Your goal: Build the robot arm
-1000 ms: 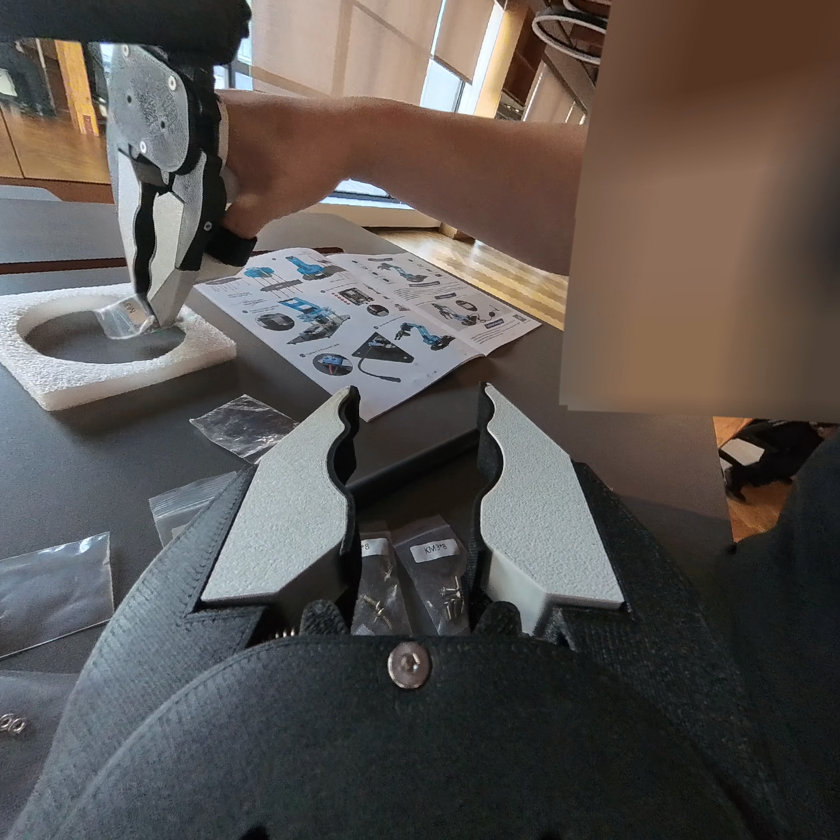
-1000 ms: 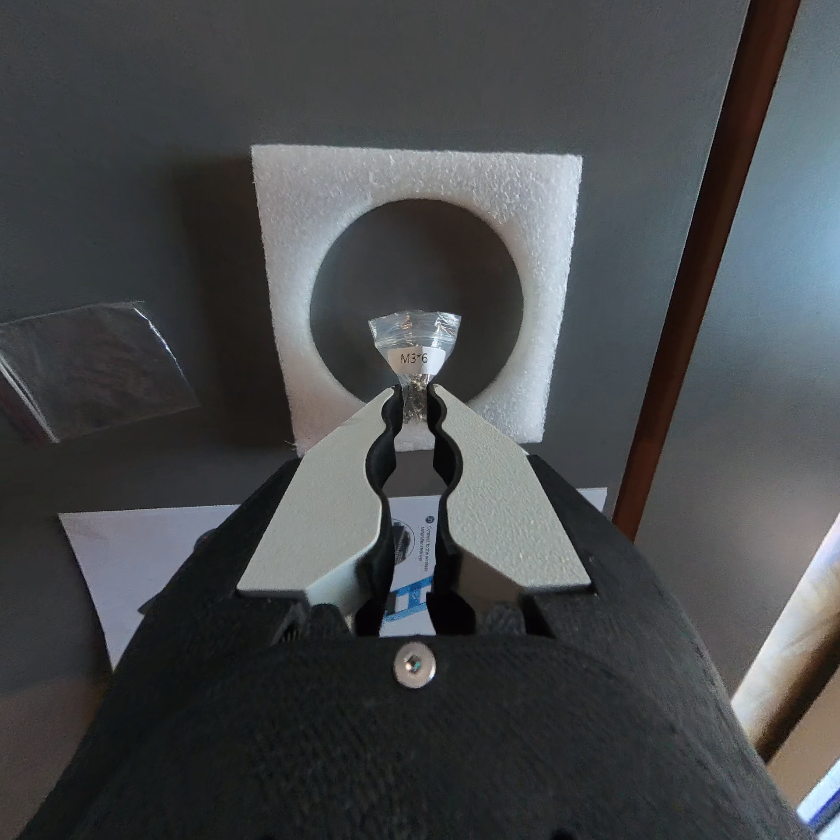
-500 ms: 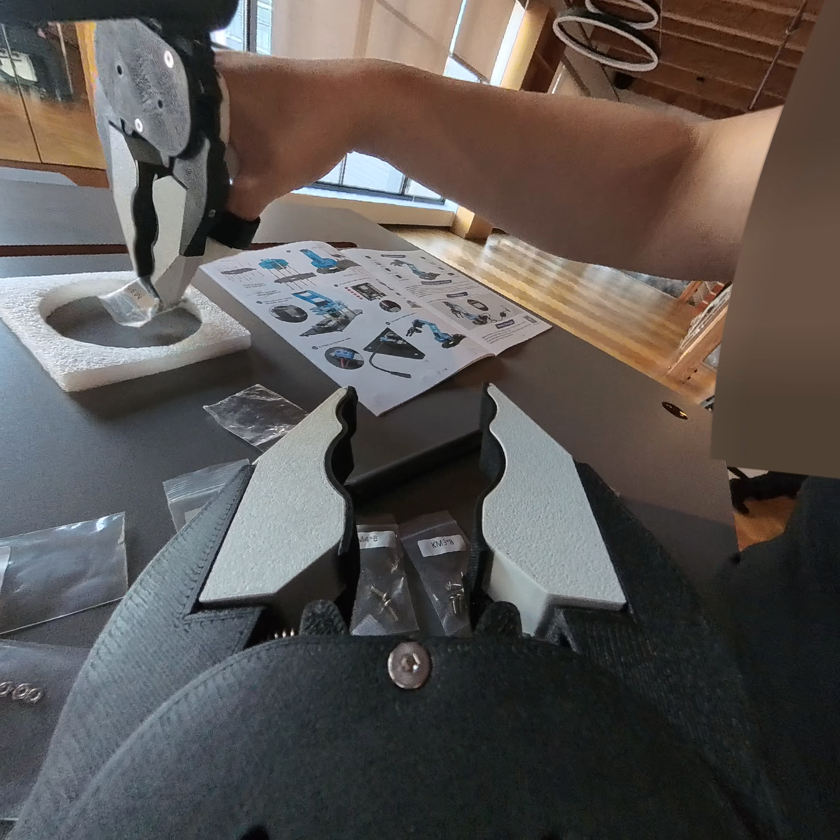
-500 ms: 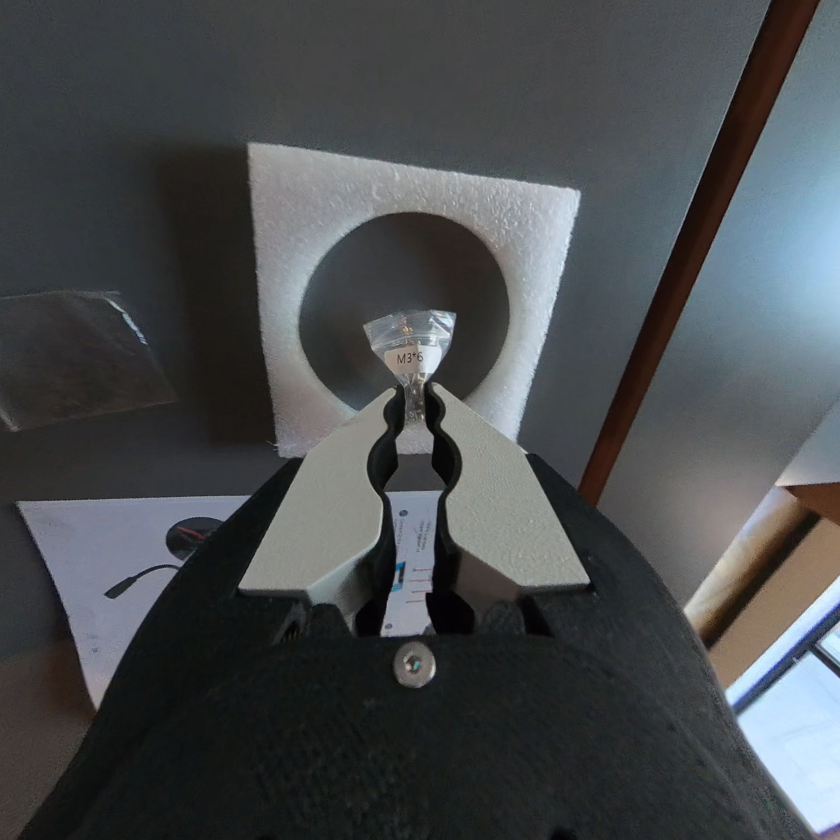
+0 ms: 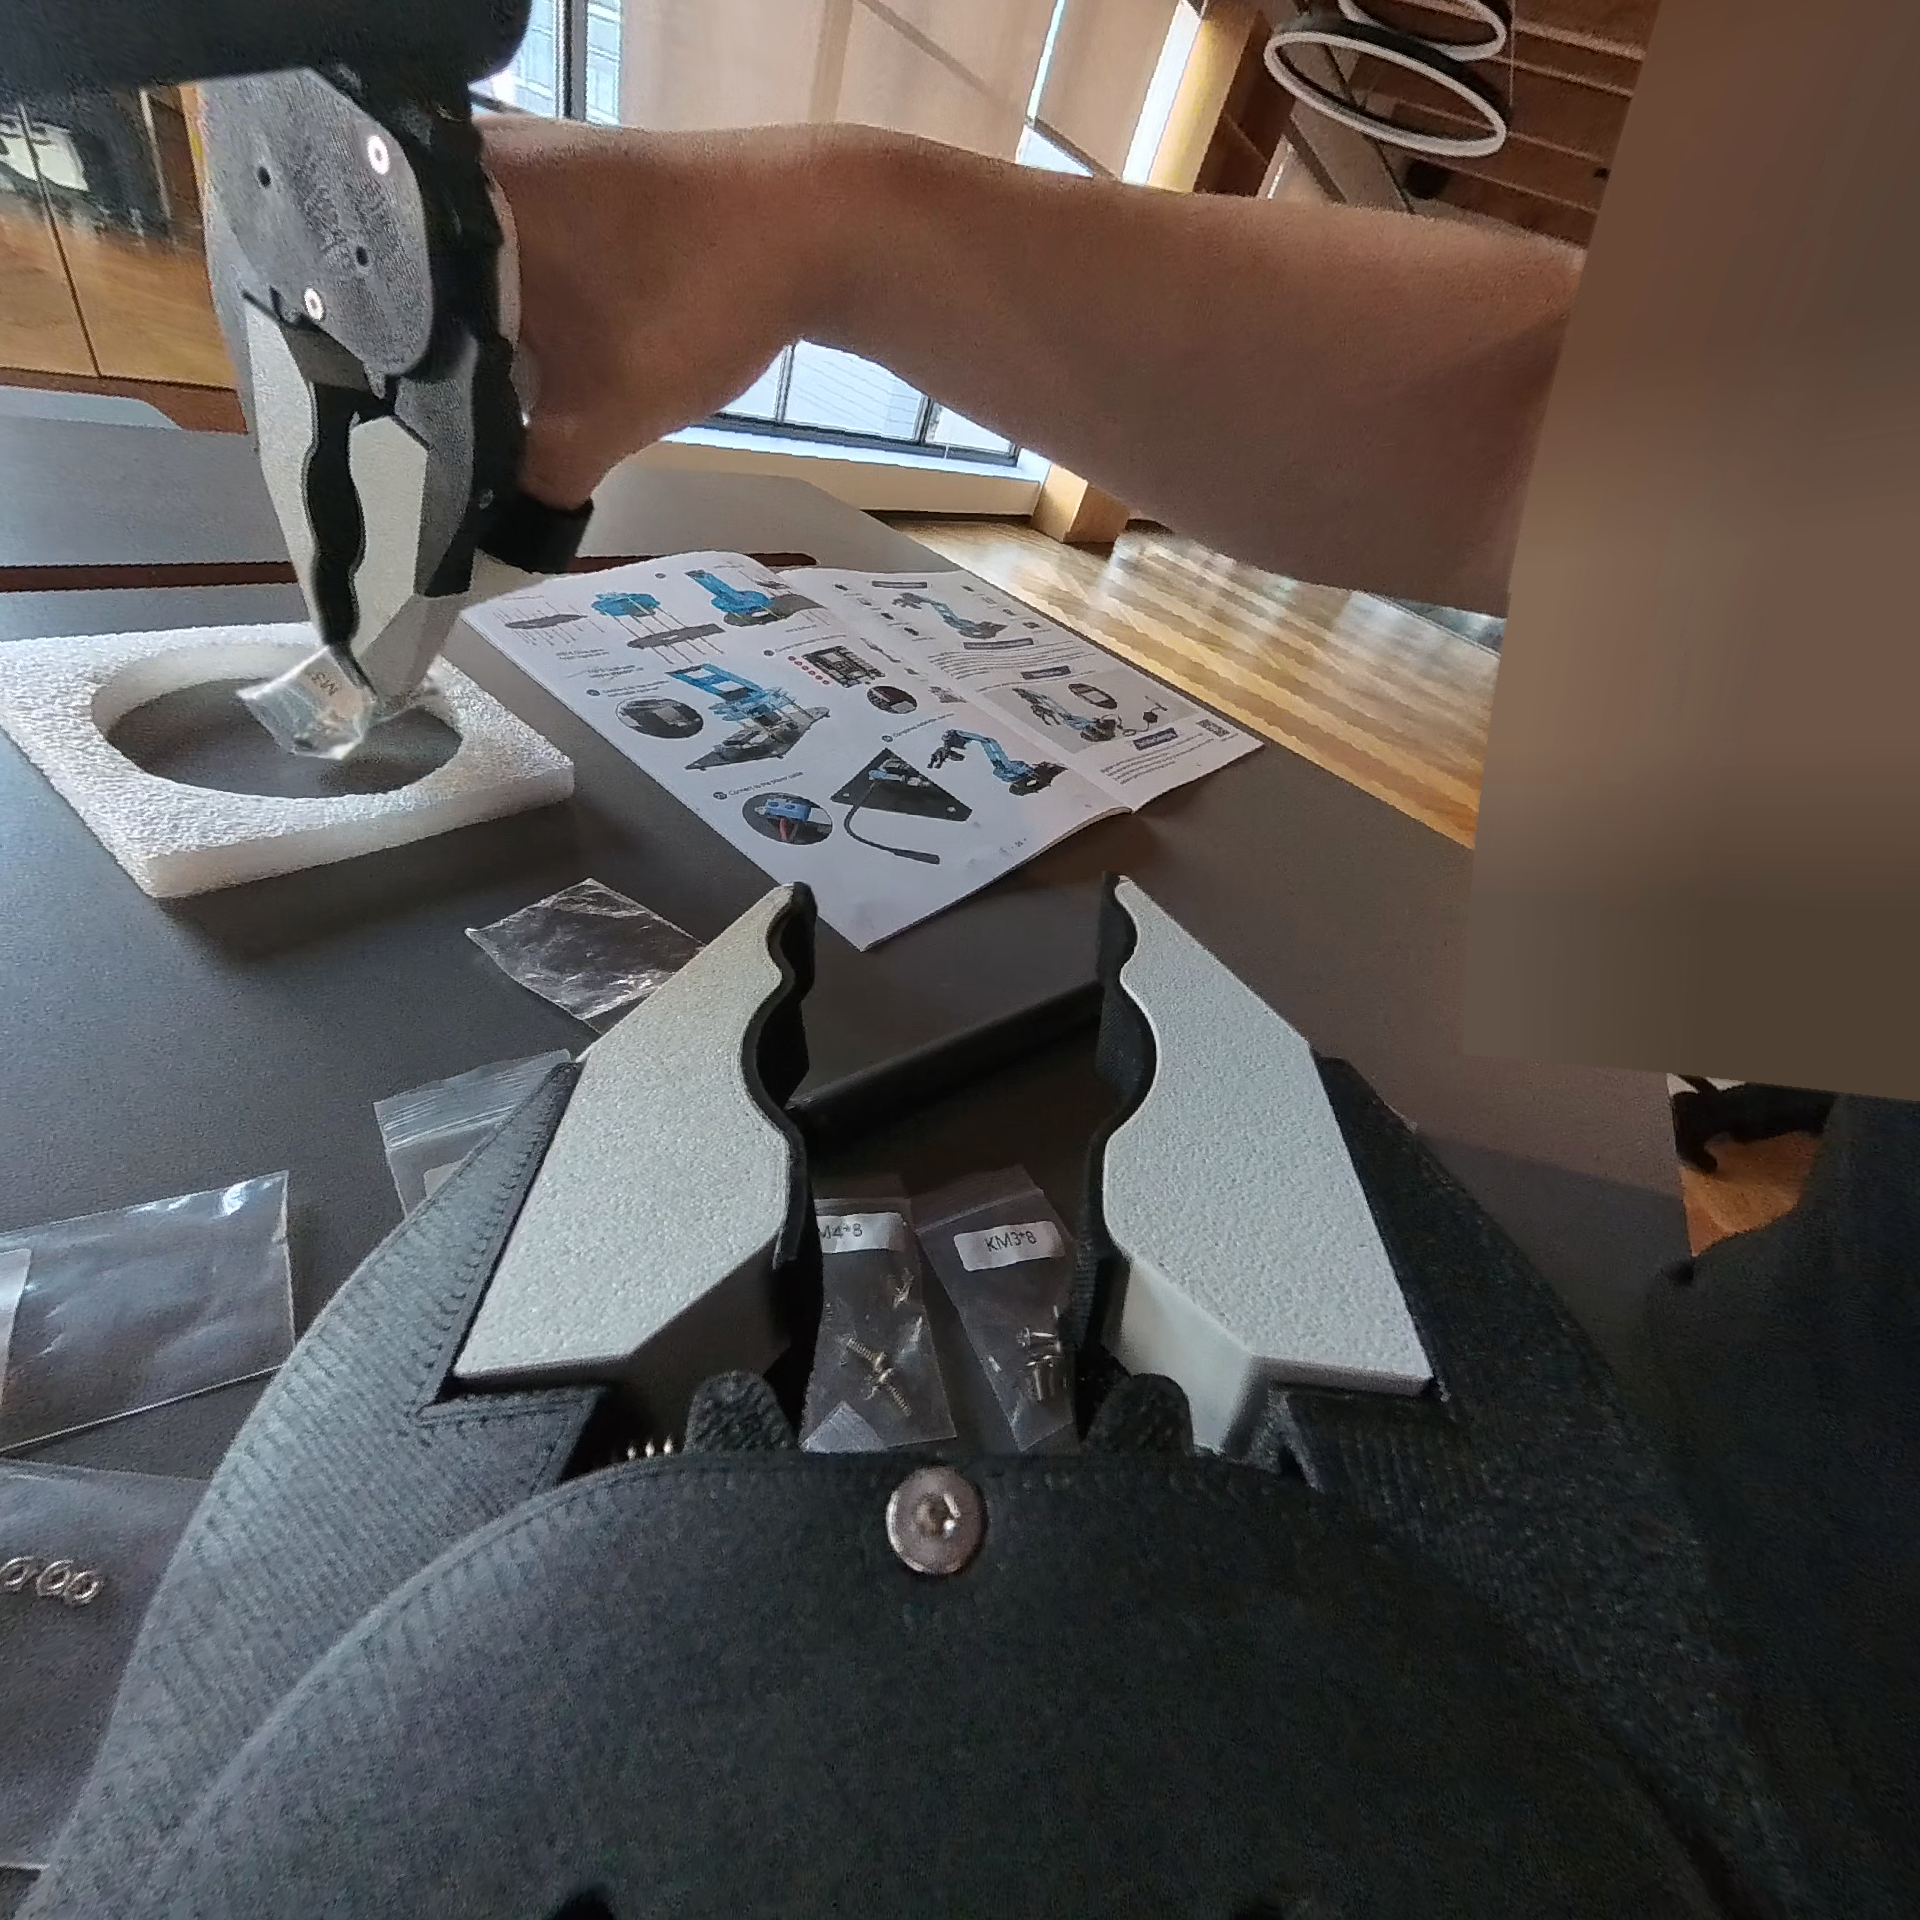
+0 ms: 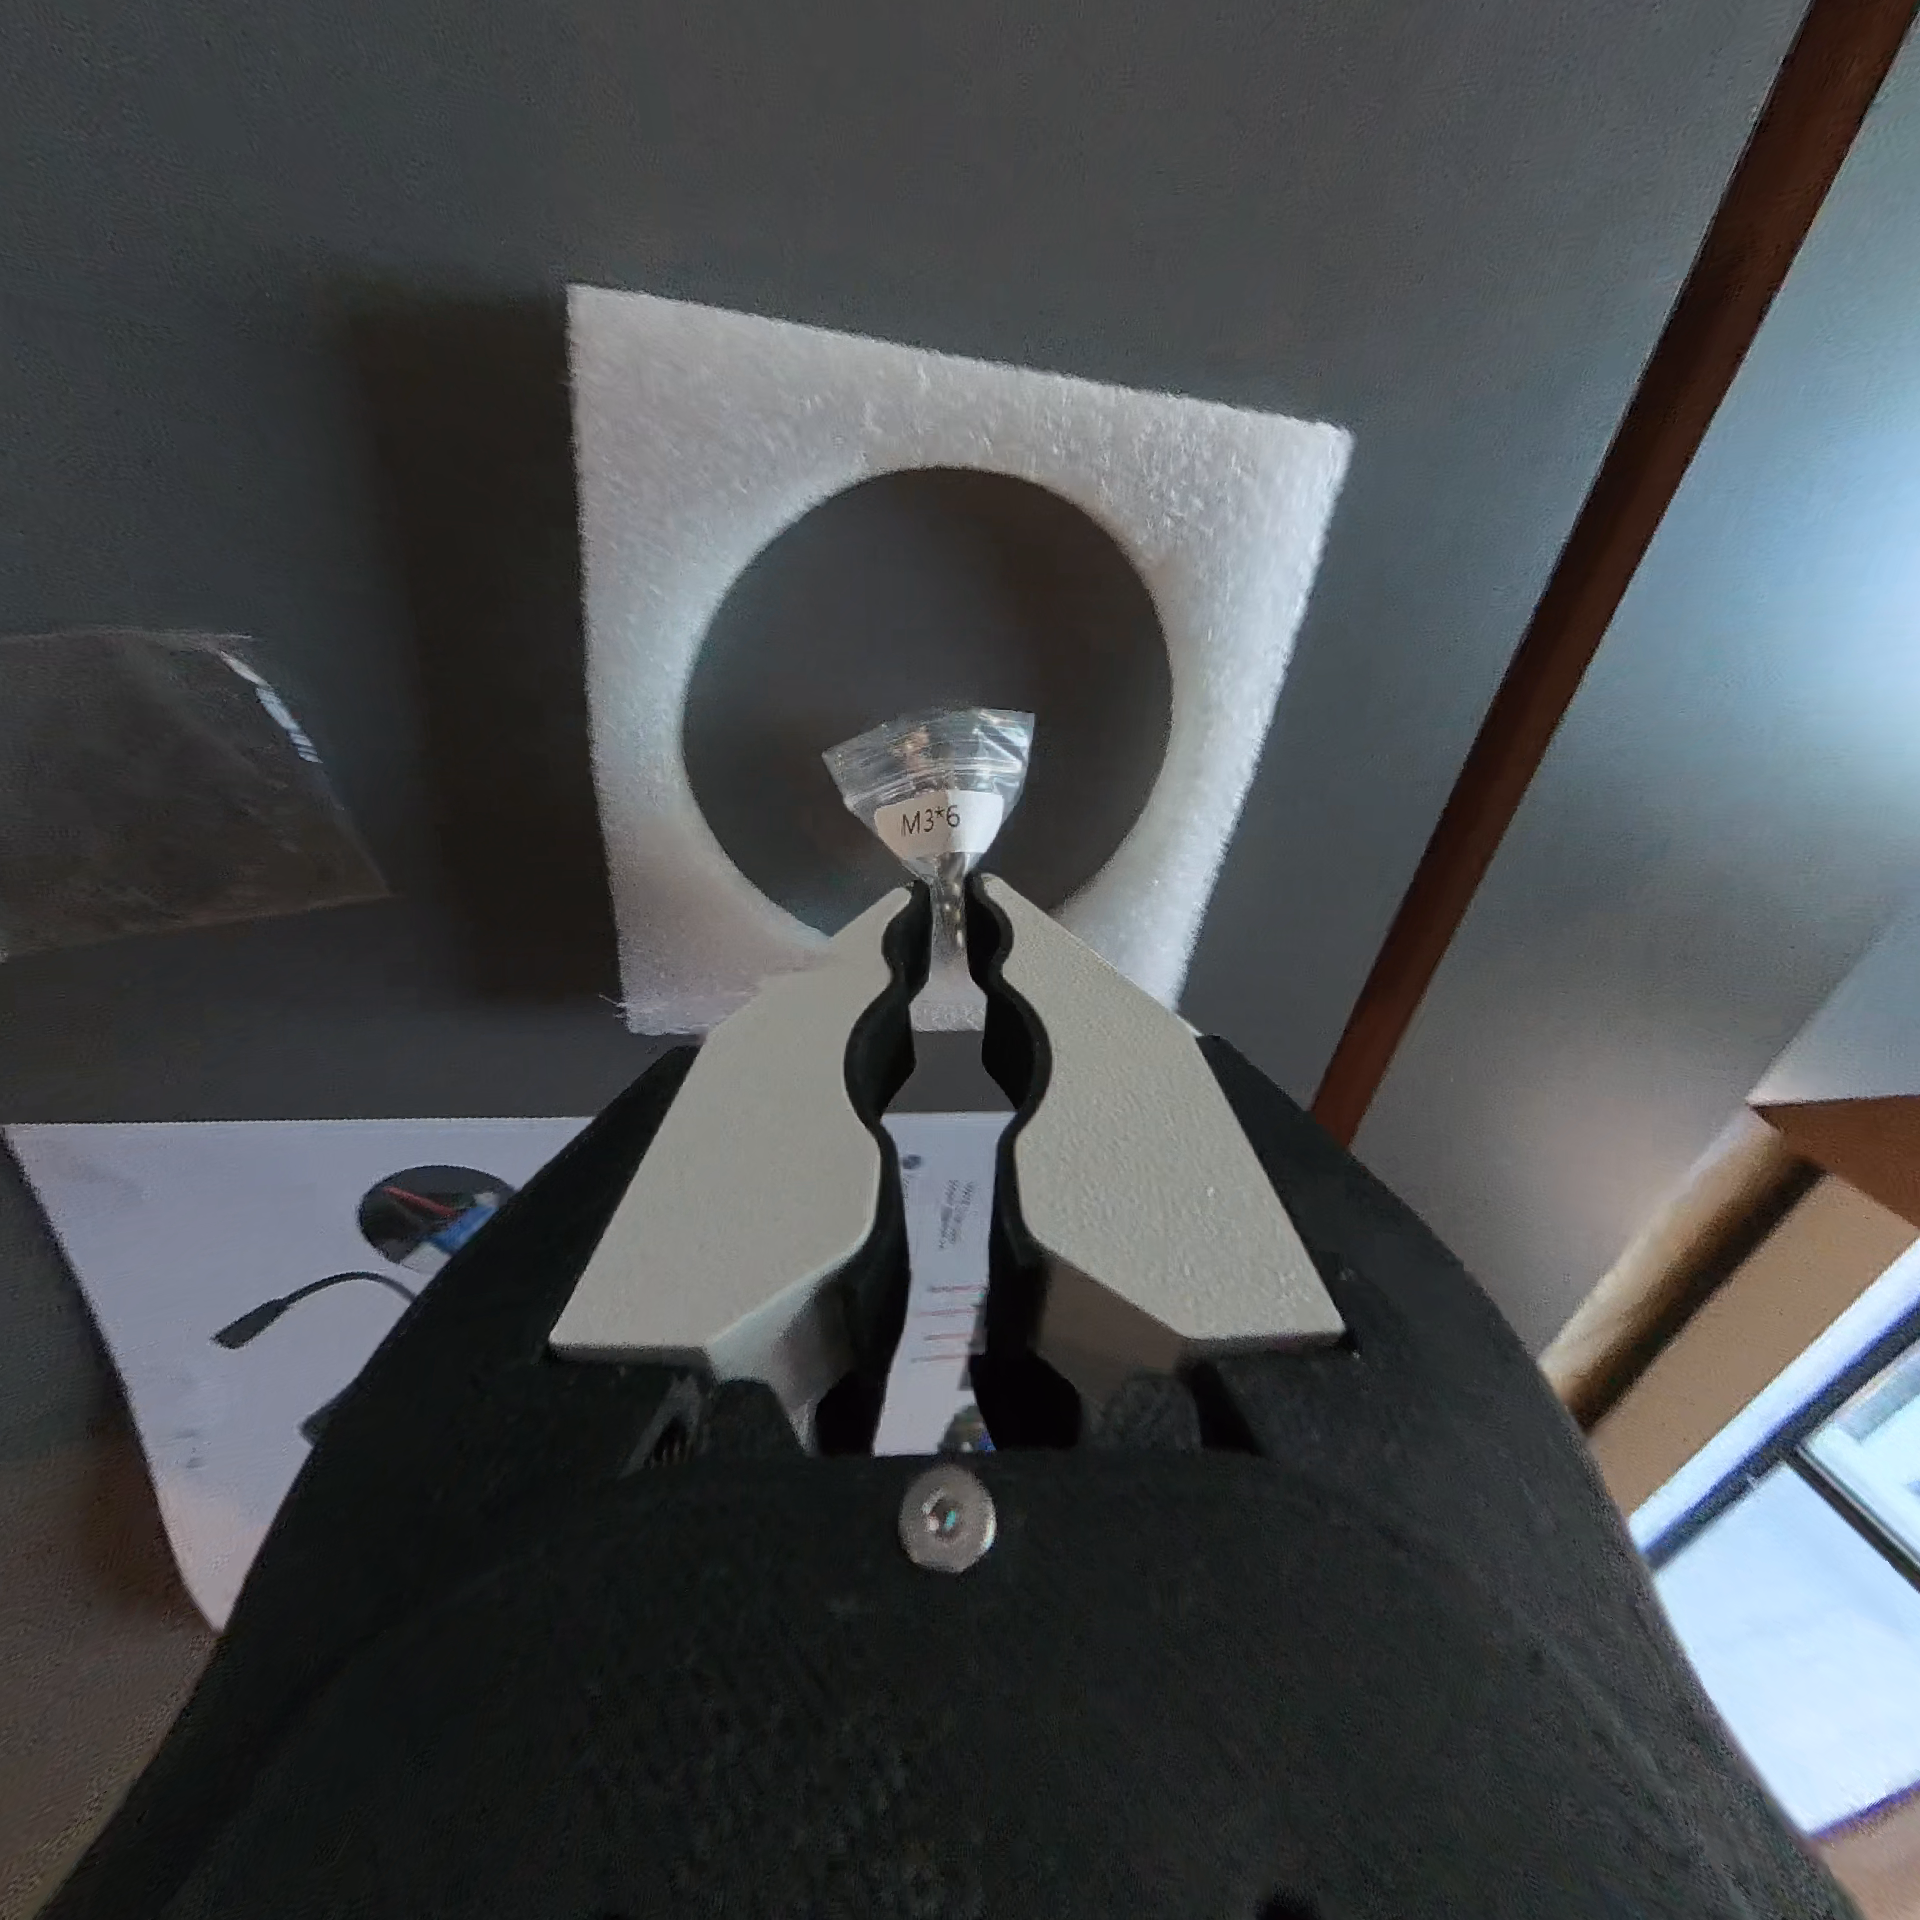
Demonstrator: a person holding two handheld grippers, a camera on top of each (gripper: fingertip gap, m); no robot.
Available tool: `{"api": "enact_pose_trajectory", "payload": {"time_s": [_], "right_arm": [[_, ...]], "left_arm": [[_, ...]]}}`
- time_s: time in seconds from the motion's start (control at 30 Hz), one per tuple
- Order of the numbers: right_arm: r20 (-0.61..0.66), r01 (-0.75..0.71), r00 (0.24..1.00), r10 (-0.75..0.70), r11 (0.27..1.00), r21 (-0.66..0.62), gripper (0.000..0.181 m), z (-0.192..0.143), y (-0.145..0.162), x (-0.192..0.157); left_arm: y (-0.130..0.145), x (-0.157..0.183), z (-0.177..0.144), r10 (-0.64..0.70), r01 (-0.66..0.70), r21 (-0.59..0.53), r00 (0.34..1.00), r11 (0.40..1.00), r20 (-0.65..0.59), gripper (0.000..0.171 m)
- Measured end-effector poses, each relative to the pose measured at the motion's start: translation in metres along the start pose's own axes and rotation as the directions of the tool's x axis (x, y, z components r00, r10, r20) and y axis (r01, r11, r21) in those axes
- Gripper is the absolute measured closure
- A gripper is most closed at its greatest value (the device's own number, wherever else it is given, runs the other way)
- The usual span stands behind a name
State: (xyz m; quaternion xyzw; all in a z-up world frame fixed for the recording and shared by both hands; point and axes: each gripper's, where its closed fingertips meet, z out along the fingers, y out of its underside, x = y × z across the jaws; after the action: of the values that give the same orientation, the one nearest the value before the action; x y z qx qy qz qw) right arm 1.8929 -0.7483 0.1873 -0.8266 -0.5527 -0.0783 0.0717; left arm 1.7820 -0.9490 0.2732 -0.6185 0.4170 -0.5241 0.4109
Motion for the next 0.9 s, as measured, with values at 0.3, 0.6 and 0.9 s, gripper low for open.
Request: {"api": "enact_pose_trajectory", "payload": {"time_s": [0.3,0.6,0.9], "right_arm": [[0.015,-0.027,1.000,0.027,1.000,-0.002,0.176,0.000,-0.005,-0.001],[0.014,-0.041,0.999,0.041,0.999,0.032,0.176,-0.002,-0.003,0.001],[0.027,-0.118,0.993,0.115,0.986,0.120,0.177,-0.020,0.010,0.014]], "left_arm": [[0.000,0.001,0.001,-0.003,0.003,-0.001,1.000,1.000,-0.006,0.118],[0.002,0.000,0.002,-0.005,0.005,-0.006,1.000,1.000,-0.003,0.118],[0.002,0.000,0.002,-0.002,0.002,-0.007,1.000,1.000,0.001,0.118]]}}
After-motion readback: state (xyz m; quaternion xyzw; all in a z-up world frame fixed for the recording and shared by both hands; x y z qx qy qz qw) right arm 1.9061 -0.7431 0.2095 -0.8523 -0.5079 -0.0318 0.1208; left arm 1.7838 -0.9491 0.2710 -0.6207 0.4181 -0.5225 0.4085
